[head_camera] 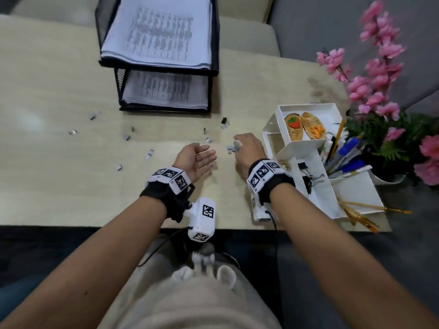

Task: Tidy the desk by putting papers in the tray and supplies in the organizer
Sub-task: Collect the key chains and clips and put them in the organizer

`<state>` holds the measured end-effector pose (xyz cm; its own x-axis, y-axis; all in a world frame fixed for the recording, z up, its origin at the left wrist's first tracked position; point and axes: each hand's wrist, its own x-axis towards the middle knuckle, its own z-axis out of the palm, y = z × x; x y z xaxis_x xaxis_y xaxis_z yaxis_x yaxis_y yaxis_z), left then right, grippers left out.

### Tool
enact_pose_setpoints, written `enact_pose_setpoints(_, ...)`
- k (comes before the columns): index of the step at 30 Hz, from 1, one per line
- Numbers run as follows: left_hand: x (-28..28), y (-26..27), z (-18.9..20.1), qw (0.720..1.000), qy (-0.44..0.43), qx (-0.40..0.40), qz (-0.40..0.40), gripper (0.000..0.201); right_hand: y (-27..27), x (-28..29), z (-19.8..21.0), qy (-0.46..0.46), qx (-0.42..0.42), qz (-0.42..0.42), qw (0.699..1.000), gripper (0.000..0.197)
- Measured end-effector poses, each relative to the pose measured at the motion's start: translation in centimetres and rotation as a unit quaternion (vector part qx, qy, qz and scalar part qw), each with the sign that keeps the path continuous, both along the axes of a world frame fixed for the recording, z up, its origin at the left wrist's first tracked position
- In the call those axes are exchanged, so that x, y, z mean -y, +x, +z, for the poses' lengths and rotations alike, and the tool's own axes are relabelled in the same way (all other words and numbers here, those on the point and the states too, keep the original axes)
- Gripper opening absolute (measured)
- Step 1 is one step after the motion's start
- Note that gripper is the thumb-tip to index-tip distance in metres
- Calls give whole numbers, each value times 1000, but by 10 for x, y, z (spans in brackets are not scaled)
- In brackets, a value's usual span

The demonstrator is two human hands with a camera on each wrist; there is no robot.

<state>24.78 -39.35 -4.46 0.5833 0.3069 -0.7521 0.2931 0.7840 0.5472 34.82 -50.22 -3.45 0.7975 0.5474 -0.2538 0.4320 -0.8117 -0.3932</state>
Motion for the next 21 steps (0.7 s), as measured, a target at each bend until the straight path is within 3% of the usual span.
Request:
enact_pose_setpoints(2,-16,-8,-1,1000,-8,-10,25,33,6,-8,-6,-23,-3,38,999,40)
enact_pose_setpoints(6,-32,-12,-6,998,-13,-23,49,31,8,-12,-16,-75,25,68,995,24)
enact_pose_setpoints(10,-29,-7,-4,999,-25,-20,37,30,8,-7,-24,-15,24,-19,999,22)
enact_pose_setpoints(14,-16,5,-3,999,-38,-17,6,30,1,-9,-14,88,-37,-118,988,16)
enact_pose_setpoints(18,-2,17,-6,999,-37,-21,-20,33,-13,-14,-7,145,-60,-120,980,17)
enact_pose_setpoints(21,0,20,-7,999,-36,-17,-28,33,-4,-8,-11,109,-37,-132,985,22)
